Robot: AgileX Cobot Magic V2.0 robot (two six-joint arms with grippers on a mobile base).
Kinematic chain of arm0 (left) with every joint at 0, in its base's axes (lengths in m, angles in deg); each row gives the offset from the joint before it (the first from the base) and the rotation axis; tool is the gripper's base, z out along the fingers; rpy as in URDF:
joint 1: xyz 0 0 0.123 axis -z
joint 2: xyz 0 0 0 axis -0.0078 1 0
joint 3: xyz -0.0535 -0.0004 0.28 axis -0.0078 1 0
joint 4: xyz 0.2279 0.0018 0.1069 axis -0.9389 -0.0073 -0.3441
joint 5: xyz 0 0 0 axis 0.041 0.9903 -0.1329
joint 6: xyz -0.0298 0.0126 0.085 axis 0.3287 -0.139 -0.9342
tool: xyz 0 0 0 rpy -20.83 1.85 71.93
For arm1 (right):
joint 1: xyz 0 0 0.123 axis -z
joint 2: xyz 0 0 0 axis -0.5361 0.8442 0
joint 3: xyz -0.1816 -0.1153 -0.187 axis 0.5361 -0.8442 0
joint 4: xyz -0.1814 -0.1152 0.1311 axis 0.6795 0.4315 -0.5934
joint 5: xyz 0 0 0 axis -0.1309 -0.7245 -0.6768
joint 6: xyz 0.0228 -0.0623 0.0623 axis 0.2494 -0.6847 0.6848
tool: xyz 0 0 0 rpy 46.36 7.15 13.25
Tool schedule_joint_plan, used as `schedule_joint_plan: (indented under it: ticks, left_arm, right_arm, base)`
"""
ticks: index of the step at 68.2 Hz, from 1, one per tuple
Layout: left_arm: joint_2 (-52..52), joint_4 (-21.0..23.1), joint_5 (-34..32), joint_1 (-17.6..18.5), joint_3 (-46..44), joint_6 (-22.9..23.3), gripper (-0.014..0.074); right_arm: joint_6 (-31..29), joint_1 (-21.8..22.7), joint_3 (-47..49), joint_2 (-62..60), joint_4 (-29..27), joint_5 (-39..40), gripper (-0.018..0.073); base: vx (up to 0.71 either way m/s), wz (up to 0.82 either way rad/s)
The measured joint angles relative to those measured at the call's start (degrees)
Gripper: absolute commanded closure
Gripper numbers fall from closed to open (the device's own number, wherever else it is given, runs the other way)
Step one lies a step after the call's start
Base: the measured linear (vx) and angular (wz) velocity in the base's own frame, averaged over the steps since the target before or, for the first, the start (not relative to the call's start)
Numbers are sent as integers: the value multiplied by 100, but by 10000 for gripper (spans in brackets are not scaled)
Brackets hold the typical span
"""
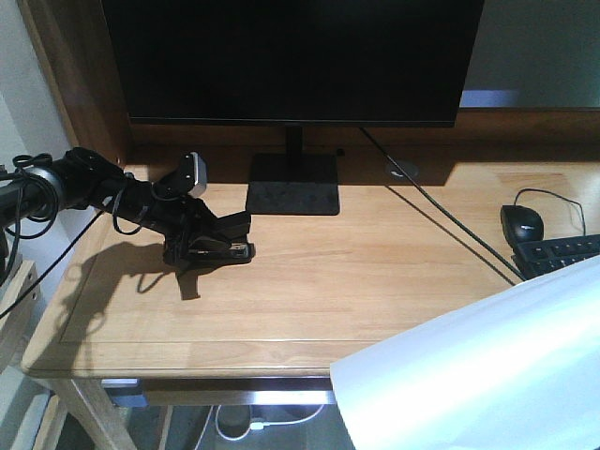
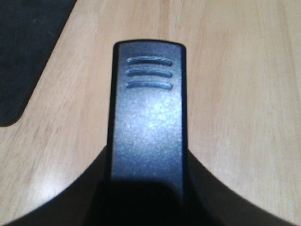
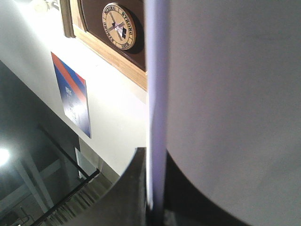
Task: Grab stapler and paper to desk for stapling
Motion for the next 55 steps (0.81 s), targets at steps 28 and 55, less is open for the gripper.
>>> schedule_joint_plan:
  ticks: [28,55]
  left_arm:
    - [0,-37,-115,0,-18,618,108]
    - [-222,-24,121,0,-60,1559,118]
  right_arm:
    - [0,0,0,0,0,0,562]
    - [0,0,0,0,0,0,562]
  base:
    - [0,0]
    - [0,0]
